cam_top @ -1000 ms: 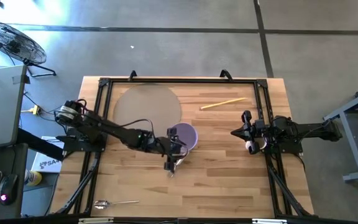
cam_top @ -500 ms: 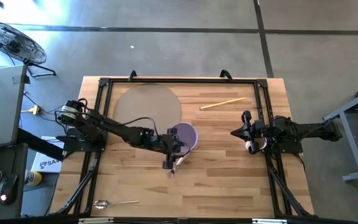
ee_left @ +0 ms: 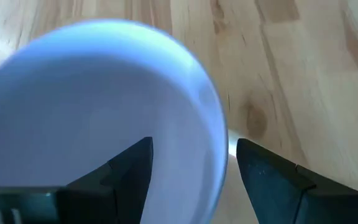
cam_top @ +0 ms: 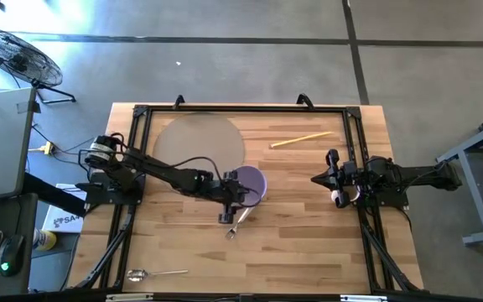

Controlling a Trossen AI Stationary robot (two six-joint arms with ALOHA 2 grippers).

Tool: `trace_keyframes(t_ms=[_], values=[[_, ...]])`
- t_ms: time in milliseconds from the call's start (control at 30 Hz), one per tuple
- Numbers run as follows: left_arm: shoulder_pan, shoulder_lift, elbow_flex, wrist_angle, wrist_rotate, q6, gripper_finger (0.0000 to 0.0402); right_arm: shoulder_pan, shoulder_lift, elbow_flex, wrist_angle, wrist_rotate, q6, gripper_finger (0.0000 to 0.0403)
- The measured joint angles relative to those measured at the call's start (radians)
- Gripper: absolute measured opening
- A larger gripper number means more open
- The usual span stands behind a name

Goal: Pick & Place Utensil
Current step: Put the violet bowl on the brown mat

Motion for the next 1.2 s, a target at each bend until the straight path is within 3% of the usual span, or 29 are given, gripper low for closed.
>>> trace_keyframes(t_ms=[233,700,933,1067,1200], values=[[0.000,-0.001,-0.002,-0.030,0.004,0.012,0.0194,0.000,0.004,0.000,-0.010,0.000,0.000,0.0005],[0.000,-0.001,-0.002,-0.034,0.024,0.054,0.0014,0.000,0.006,0.000,-0.011,0.000,0.000,0.0005],[0.000,-0.002,0.026,-0.072,-0.008,0.057,0.0016,0.000,0.006,0.000,-0.010,0.000,0.000,0.0005],[0.000,-0.027,0.094,-0.205,-0.011,0.049,0.0006,0.000,0.006,0.000,-0.011,0.000,0.000,0.0005],[0.000,-0.096,0.110,-0.347,-0.082,0.030,0.0008,0.000,0.006,0.000,-0.011,0.000,0.000,0.0005]])
